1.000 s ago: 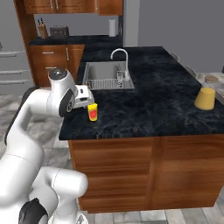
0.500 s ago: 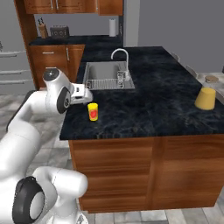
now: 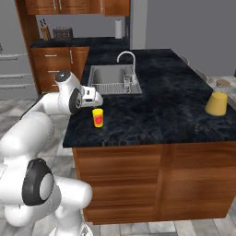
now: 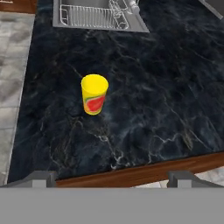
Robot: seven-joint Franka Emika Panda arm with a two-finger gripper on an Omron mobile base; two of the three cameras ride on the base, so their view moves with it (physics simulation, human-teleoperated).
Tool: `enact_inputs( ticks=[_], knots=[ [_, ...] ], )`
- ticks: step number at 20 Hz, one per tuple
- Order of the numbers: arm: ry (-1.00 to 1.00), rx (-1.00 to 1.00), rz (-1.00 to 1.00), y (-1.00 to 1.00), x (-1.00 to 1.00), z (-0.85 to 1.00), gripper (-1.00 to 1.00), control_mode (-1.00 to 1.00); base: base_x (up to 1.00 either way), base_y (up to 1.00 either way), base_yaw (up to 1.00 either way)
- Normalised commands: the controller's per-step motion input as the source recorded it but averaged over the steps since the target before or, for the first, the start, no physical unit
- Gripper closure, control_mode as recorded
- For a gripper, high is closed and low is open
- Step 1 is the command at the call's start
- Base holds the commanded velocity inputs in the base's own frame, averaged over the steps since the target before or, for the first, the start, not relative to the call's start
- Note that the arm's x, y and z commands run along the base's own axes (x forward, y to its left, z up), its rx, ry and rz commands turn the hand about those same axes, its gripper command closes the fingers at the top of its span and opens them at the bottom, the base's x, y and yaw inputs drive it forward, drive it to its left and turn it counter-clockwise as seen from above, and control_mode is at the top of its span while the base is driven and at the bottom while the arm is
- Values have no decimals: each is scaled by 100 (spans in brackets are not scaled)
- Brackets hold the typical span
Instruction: Place the pitcher and cup on the dining counter for serving.
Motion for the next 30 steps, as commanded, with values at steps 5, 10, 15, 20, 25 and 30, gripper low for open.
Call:
enact_inputs(
  ticks=[5, 10, 15, 20, 25, 30],
  knots=[
    [7, 8, 0, -1, 39, -27, -100, -100, 0, 0, 0],
    [9, 14, 0, 0, 56, -29, -100, -100, 0, 0, 0],
    [11, 15, 0, -2, 54, -18, -100, -100, 0, 0, 0],
    [15, 4, 0, -5, 33, -12, -100, -100, 0, 0, 0],
    [14, 0, 0, 0, 23, -26, -100, -100, 0, 0, 0],
    [11, 0, 0, 0, 26, -35, -100, -100, 0, 0, 0]
  ],
)
